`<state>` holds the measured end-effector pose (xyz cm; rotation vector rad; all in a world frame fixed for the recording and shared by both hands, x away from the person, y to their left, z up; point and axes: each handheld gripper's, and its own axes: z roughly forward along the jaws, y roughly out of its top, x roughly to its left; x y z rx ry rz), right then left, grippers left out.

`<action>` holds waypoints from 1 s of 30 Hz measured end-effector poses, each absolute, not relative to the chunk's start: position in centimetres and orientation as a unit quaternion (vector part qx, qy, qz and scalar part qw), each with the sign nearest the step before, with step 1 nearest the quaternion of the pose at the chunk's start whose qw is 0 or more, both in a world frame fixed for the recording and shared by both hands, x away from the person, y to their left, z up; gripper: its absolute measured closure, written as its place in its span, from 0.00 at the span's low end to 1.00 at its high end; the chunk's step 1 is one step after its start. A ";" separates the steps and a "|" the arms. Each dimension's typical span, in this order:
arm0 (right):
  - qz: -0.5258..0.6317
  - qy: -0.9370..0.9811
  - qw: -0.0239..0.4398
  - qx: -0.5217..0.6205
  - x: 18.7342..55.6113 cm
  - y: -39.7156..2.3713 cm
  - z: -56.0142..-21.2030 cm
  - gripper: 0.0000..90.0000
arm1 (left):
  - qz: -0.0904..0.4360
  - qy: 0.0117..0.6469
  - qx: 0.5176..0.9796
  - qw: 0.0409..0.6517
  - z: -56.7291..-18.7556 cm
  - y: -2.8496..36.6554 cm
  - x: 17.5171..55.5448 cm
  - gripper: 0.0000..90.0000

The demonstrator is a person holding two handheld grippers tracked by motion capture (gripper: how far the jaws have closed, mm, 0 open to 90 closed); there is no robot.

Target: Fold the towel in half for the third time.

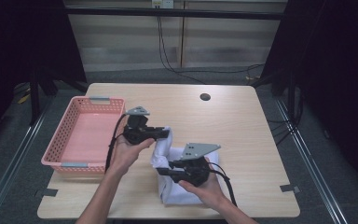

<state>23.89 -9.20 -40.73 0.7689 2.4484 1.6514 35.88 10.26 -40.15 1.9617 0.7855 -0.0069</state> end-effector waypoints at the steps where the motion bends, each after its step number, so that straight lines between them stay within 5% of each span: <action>1: 0.541 0.801 0.045 0.252 23.9 -9.2 -40.7 0.85 | -0.003 0.324 0.808 0.492 -40.1 10.3 35.9 0.86; 19: 0.489 0.802 0.028 0.343 20.9 -18.3 -45.7 0.76 | -0.059 0.303 0.838 0.449 -45.5 0.7 35.8 0.81; 30: 0.449 0.791 0.021 0.414 19.3 -23.0 -47.1 0.39 | -0.073 0.288 0.841 0.453 -46.5 -3.6 35.9 0.75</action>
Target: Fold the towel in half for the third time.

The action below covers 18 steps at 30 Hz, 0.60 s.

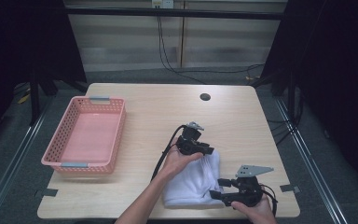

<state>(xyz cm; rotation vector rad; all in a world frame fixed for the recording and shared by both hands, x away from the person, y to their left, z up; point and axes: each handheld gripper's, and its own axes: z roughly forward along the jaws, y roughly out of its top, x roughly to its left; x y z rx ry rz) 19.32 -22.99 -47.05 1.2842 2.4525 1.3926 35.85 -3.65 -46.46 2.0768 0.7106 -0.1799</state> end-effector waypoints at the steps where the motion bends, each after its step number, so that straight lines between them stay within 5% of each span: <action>1: 0.449 0.791 0.021 0.414 19.3 -23.0 -47.1 0.39 | -0.073 0.288 0.841 0.453 -46.5 -3.6 35.9 0.73; 7: 0.457 0.776 0.063 0.429 20.0 -24.4 -46.2 0.31 | -0.067 0.286 0.827 0.479 -44.8 -2.8 35.8 0.56; 13: 0.425 0.786 0.124 0.431 24.7 -23.6 -45.7 0.29 | -0.024 0.283 0.840 0.462 -43.7 1.1 34.4 0.53; 18: 0.429 0.781 0.113 0.440 29.0 -22.3 -45.3 0.30 | -0.024 0.264 0.859 0.438 -44.4 4.0 32.1 0.56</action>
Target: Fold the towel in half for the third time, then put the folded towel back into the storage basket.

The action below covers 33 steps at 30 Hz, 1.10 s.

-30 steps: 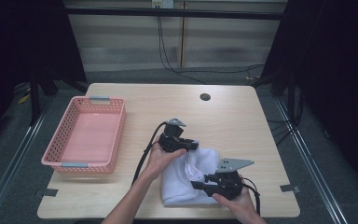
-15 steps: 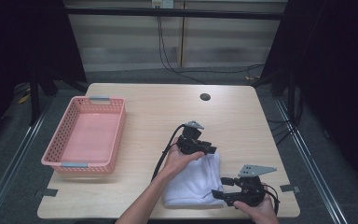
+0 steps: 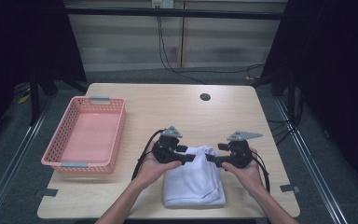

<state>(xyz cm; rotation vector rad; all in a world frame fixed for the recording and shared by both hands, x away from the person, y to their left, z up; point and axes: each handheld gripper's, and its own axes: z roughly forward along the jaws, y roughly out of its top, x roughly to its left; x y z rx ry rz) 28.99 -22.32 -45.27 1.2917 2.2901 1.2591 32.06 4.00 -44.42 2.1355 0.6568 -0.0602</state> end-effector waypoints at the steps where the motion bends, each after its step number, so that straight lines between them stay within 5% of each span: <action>1: 0.422 0.784 0.124 0.437 29.8 -22.0 -45.2 0.30 | -0.027 0.259 0.862 0.435 -44.7 4.4 31.4 0.57; 7: 0.404 0.798 0.102 0.435 31.9 -20.8 -47.2 0.37 | -0.039 0.231 0.886 0.399 -46.1 5.3 27.7 0.51; 8: 0.385 0.802 0.122 0.440 31.6 -21.0 -47.7 0.50 | -0.035 0.225 0.889 0.397 -46.1 6.2 26.5 0.48; 10: 0.381 0.797 0.126 0.451 31.3 -22.0 -47.9 0.57 | -0.034 0.229 0.888 0.398 -46.2 7.4 25.8 0.47; 15: 0.372 0.800 0.124 0.454 30.9 -22.9 -48.6 0.59 | -0.029 0.261 0.881 0.394 -46.8 9.5 25.0 0.40; 19: 0.379 0.801 0.129 0.446 31.0 -23.1 -49.2 0.54 | -0.028 0.260 0.885 0.385 -47.8 10.3 24.4 0.35; 26: 0.394 0.793 0.119 0.448 31.2 -23.8 -48.8 0.24 | -0.037 0.262 0.884 0.385 -48.3 10.9 23.9 0.29; 33: 0.403 0.798 0.080 0.440 30.9 -23.3 -48.9 0.22 | -0.016 0.259 0.882 0.392 -48.1 11.3 22.7 0.28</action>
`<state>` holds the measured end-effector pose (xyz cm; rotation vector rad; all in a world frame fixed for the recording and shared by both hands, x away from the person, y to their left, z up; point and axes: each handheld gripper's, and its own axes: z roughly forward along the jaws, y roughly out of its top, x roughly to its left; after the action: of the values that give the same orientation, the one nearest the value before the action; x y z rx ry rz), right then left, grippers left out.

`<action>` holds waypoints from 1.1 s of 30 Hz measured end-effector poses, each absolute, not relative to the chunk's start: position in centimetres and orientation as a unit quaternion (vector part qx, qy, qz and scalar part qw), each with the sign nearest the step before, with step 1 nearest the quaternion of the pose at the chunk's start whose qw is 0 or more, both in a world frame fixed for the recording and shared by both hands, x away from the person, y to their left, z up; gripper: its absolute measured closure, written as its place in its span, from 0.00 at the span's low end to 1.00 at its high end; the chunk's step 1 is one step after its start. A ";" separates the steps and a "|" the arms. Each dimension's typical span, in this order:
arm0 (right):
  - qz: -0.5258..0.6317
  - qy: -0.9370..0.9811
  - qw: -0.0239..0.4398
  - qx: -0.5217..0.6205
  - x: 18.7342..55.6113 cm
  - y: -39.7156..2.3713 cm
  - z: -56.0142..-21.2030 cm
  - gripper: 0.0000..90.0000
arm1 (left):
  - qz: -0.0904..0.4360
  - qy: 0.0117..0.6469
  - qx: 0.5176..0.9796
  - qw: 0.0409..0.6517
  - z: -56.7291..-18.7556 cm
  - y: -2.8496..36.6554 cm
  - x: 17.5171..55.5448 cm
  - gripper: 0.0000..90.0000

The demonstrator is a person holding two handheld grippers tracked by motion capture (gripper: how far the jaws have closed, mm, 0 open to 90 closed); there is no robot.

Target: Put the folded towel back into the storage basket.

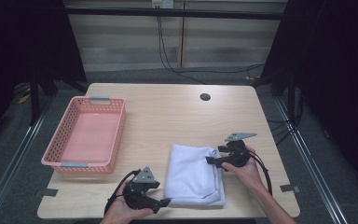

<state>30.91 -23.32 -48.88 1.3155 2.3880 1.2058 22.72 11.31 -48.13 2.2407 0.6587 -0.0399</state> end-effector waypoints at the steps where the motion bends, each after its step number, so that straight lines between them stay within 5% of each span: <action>1: 0.397 0.803 0.084 0.437 30.9 -23.2 -48.9 0.20 | -0.022 0.255 0.883 0.394 -48.0 10.9 22.8 0.28; 24: 0.372 0.829 0.059 0.414 31.0 -22.6 -50.1 0.16 | -0.024 0.203 0.913 0.353 -49.2 7.8 22.4 0.17; 30: 0.366 0.834 0.065 0.408 30.6 -22.3 -50.1 0.19 | 0.022 0.198 0.917 0.345 -49.1 7.8 21.9 0.36; 33: 0.363 0.838 0.066 0.402 30.1 -21.8 -49.9 0.30 | 0.032 0.189 0.923 0.333 -48.9 7.6 22.0 0.46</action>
<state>30.13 -21.79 -49.95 1.2117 2.5267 1.0951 21.98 7.58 -48.92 2.4120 0.4939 0.0835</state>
